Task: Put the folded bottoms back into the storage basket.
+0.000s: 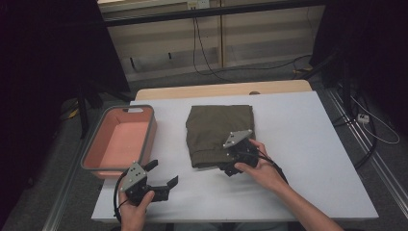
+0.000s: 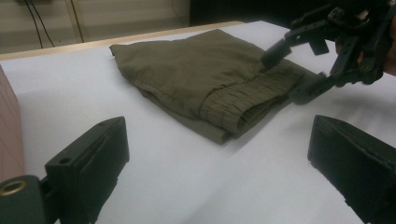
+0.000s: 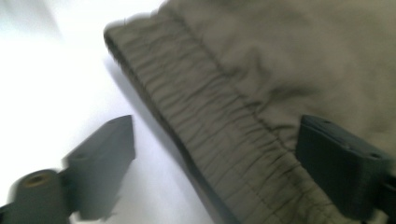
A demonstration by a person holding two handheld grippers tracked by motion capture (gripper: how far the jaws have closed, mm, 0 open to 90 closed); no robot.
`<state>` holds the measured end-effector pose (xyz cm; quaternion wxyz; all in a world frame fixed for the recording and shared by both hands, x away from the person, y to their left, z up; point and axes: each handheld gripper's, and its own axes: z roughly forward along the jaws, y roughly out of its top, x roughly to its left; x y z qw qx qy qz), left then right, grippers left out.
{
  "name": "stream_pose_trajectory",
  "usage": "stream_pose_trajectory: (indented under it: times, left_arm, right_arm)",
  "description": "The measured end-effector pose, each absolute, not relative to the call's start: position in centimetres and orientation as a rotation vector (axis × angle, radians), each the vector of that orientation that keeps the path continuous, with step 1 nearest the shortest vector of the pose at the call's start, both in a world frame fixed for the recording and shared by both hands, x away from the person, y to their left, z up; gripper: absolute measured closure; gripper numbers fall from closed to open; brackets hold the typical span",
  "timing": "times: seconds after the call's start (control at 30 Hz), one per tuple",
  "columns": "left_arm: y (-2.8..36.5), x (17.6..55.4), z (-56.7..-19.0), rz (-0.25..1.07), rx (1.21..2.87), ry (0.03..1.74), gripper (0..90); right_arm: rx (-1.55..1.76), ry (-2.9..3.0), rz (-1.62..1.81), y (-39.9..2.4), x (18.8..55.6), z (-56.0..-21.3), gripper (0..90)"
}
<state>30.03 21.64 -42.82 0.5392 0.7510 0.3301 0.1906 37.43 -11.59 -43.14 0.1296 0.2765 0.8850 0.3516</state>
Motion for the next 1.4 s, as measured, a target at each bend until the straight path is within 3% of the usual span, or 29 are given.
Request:
stream_pose_trajectory:
  times: [0.17,0.73,0.87,1.2,1.4]
  left_arm:
    - [21.4,30.0,-42.9,0.456,1.801,0.78,5.3]
    - [20.8,29.9,-43.0,0.438,1.821,0.761,5.6]
    - [20.9,29.9,-42.9,0.445,1.828,0.748,5.7]
    - [21.0,30.0,-42.9,0.441,1.82,0.757,5.7]
    - [21.0,30.1,-43.0,0.435,1.822,0.762,5.7]
  right_arm:
    - [0.653,2.655,0.94,-10.7,37.8,-43.2,32.4]
    - [0.485,2.733,0.783,-9.4,38.9,-44.0,43.9]
    - [0.477,2.711,0.79,-9.5,39.0,-44.1,55.4]
    - [0.365,2.671,0.773,-9.5,38.9,-44.2,70.2]
    - [0.312,2.651,0.814,-10.0,39.0,-44.4,72.5]
